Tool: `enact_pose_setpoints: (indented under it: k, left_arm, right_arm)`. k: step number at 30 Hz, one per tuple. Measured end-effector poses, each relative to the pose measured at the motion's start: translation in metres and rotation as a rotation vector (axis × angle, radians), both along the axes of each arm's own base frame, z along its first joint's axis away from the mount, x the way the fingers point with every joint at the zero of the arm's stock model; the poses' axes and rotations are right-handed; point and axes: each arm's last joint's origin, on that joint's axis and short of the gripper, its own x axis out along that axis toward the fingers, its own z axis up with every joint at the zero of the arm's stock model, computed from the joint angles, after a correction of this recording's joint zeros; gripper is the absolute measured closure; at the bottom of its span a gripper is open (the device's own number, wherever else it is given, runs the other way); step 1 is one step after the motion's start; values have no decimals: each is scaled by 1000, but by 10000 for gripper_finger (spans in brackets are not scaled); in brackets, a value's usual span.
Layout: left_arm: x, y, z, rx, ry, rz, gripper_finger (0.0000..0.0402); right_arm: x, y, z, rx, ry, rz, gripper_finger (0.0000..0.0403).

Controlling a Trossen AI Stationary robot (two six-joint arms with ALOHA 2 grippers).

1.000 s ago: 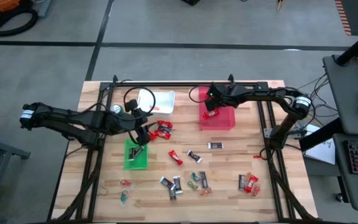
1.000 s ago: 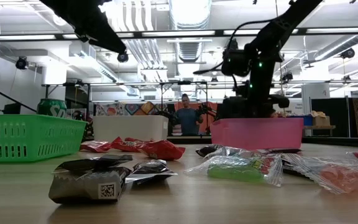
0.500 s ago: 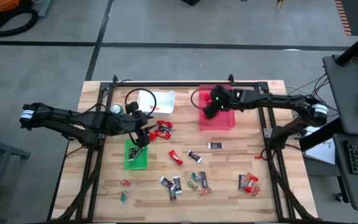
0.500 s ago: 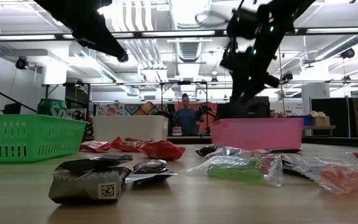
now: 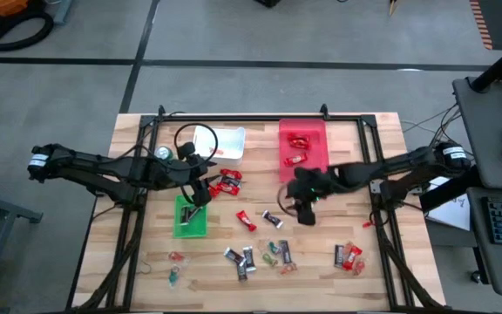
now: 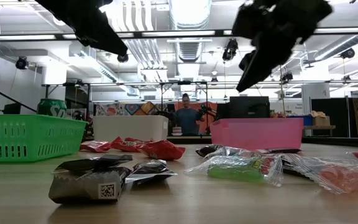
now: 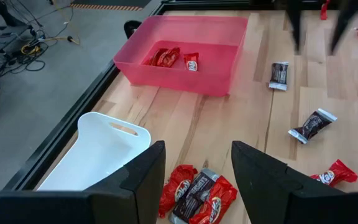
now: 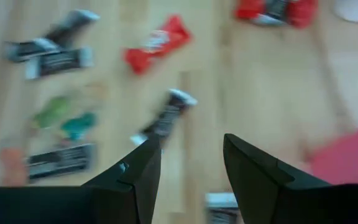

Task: Organize candy in baskets
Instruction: Put the brown chocolate into the green basket

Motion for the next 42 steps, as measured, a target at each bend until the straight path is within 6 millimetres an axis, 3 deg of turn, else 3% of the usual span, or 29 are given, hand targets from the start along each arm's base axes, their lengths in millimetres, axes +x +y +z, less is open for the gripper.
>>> enact_pose_setpoints:
  k: [7,13,18,24,29,37,42]
  left_arm:
    - [1,0,0,-1,-13,0,233]
    - [1,0,0,2,-14,-2,233]
    - [3,0,3,17,-43,-7,233]
    - [5,0,8,15,-97,-7,233]
    - [5,0,9,14,-107,-7,233]
    - [6,0,10,14,-120,-6,233]
    - [6,0,10,14,-122,-6,233]
  right_arm:
    - [-28,22,-39,-19,85,-89,243]
    - [-52,26,-74,-67,124,-132,252]
    - [-68,22,-97,-121,48,-129,254]
    - [-77,17,-108,-204,-94,-123,246]
    - [-91,11,-120,-293,-88,-176,247]
    - [-99,8,-128,-229,-90,-213,244]
    - [-100,8,-129,-204,-85,-226,264]
